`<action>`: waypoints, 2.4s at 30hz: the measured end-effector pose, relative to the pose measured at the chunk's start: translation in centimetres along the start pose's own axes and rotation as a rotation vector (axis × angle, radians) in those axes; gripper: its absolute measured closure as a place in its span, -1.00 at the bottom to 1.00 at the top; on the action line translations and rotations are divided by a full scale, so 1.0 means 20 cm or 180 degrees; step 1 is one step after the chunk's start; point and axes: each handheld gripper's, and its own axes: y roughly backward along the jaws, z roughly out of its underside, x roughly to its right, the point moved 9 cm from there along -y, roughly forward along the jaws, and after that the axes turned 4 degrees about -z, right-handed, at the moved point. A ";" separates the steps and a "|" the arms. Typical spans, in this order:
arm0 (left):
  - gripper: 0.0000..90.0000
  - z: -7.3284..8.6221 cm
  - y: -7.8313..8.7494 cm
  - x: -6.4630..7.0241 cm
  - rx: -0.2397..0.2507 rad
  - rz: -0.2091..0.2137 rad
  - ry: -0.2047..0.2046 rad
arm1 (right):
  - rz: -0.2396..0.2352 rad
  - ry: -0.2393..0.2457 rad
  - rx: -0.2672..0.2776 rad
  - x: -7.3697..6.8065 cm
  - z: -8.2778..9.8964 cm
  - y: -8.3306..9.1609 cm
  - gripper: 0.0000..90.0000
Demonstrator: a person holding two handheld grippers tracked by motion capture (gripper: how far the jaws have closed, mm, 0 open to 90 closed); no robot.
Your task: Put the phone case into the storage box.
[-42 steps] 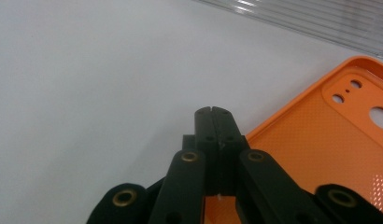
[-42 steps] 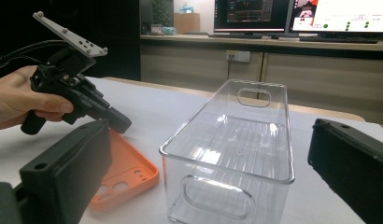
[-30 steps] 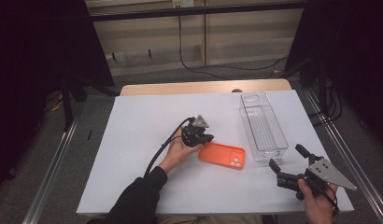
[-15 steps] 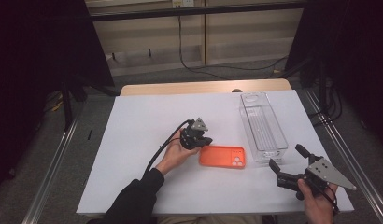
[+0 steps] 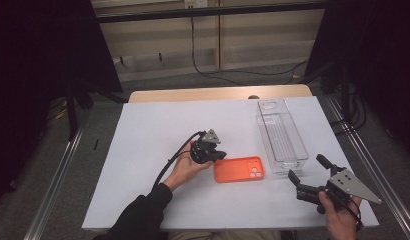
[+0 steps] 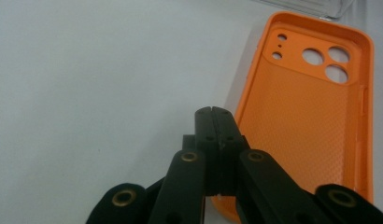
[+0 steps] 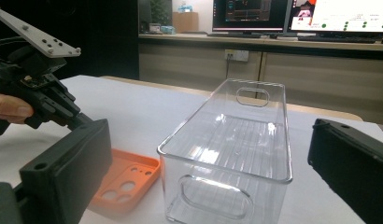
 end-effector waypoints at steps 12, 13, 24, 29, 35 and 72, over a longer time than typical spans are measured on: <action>1.00 0.03 0.03 0.04 0.0030 0.0093 0.0066 | 0.0001 -0.0006 -0.0010 0.00 0.00 0.00 -1.00; 1.00 0.03 0.03 0.04 0.0030 0.0091 0.0068 | 0.0002 -0.0002 -0.0011 0.00 0.00 0.00 -1.00; 1.00 0.06 0.06 0.08 -0.0016 0.0124 0.0030 | -0.0001 0.0004 -0.0011 0.00 0.00 0.00 -1.00; 1.00 0.07 0.07 0.09 -0.0031 0.0148 0.0013 | -0.0003 0.0000 -0.0002 0.00 0.00 0.00 -1.00; 1.00 0.08 0.08 0.11 -0.0002 0.0199 0.0088 | -0.0011 0.0003 0.0006 0.00 0.00 0.00 -1.00; 0.09 0.06 0.18 0.06 0.0413 -0.0079 0.0246 | -0.0019 0.0002 0.0026 0.00 -0.01 0.01 -1.00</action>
